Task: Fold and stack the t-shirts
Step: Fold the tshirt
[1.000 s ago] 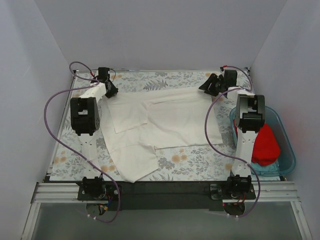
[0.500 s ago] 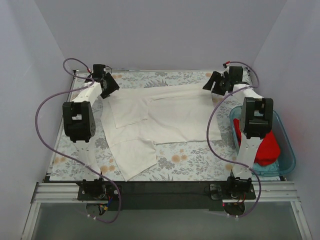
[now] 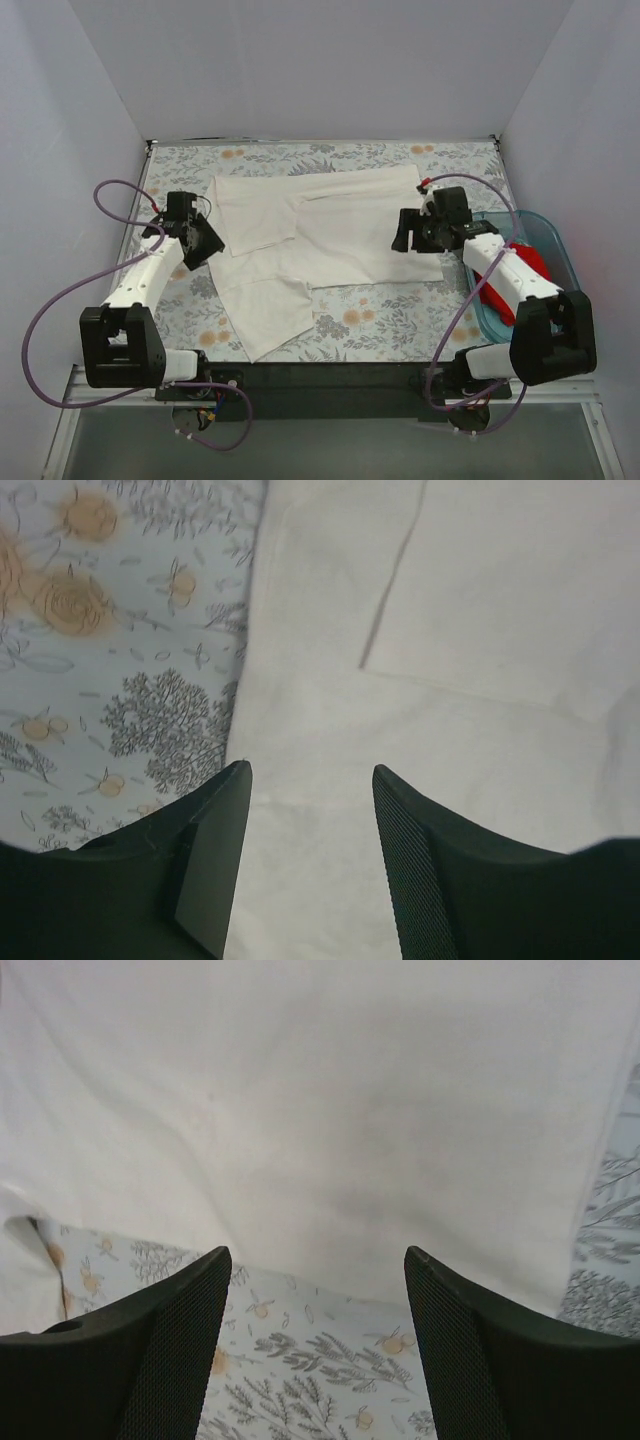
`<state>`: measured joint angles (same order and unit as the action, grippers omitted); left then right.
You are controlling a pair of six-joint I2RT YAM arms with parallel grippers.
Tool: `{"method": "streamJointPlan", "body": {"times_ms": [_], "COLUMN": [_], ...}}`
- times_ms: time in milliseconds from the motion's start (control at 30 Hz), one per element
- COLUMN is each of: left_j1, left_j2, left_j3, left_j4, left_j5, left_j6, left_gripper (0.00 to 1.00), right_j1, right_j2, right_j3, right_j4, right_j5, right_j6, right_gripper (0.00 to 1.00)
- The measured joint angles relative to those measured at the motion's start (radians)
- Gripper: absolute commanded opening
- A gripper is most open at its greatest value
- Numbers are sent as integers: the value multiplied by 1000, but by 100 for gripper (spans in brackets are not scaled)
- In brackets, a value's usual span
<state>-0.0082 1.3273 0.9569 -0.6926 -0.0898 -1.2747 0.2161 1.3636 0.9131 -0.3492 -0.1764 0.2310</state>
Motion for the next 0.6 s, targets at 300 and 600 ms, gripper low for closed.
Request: {"method": "streamJointPlan", "body": {"times_ms": [300,600], "left_j1": [0,-6], "left_j2": [42,134], "left_j3": [-102,-106], "left_j4": [-48,-52], "left_j5": [0,-11], "left_j6": [-27,-39], "left_gripper": [34,40], "right_j1": [133,132], "right_j2": [-172,-211], "right_j3": [-207,-210], "right_j4": [-76,-79], "right_j5": [74,117], "right_j6": [13,16], "right_gripper": [76,76]}}
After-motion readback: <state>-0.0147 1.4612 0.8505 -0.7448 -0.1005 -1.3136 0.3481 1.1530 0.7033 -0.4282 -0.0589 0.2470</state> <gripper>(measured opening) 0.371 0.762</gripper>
